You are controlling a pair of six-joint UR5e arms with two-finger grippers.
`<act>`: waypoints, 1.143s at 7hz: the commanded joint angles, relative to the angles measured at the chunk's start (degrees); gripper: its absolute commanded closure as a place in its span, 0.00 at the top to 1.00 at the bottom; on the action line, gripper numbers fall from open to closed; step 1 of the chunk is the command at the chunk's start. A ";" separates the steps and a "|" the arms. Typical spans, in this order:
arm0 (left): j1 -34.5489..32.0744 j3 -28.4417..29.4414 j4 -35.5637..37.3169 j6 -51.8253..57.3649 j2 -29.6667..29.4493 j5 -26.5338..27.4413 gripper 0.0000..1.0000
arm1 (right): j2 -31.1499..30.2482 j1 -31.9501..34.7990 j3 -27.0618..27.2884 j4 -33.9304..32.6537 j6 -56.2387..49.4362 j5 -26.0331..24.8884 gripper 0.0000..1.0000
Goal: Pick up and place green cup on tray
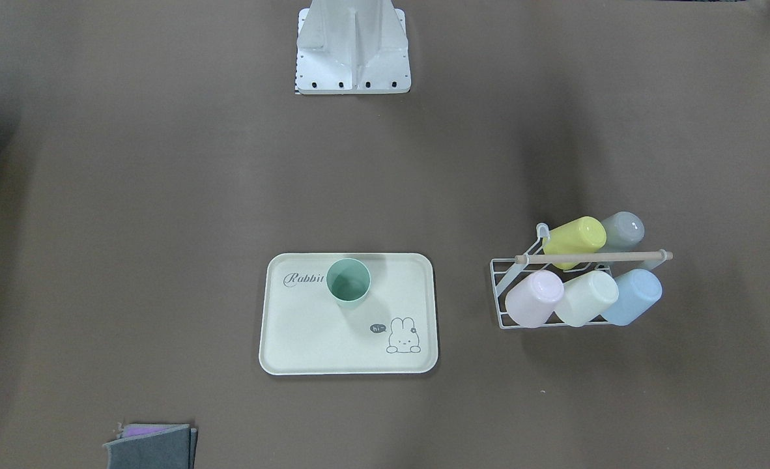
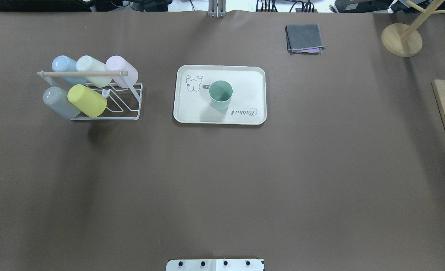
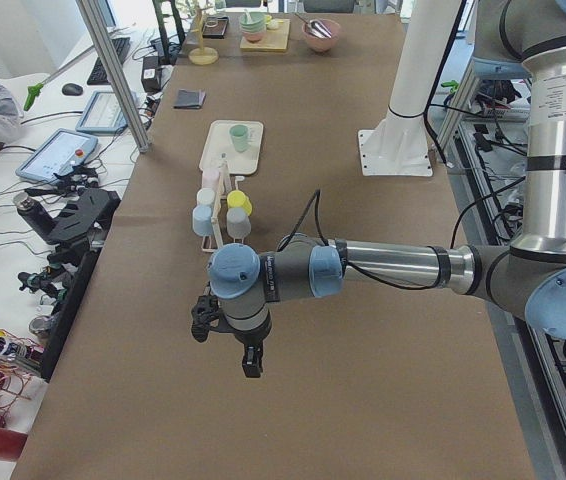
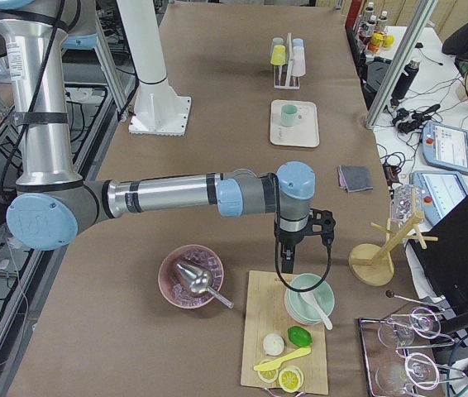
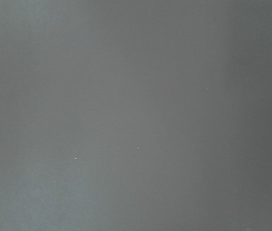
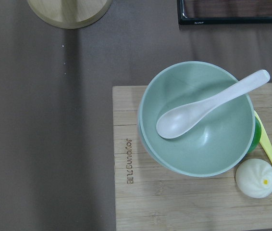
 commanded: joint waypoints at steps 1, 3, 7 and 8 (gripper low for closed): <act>0.02 -0.40 -0.91 -2.33 -0.17 -0.11 0.98 | 0.04 0.00 -0.25 0.00 0.00 0.01 1.00; 0.02 -0.05 -6.77 -2.33 0.00 -0.11 0.98 | 0.04 0.00 -0.25 0.00 0.00 0.01 1.00; 0.10 -0.05 -8.03 -2.51 -0.08 -0.11 0.98 | 0.13 0.00 -0.26 0.00 -0.44 0.01 1.00; 0.10 -0.49 -8.12 -2.51 -0.08 -0.11 0.98 | 0.13 0.00 -0.34 0.00 -0.18 0.01 1.00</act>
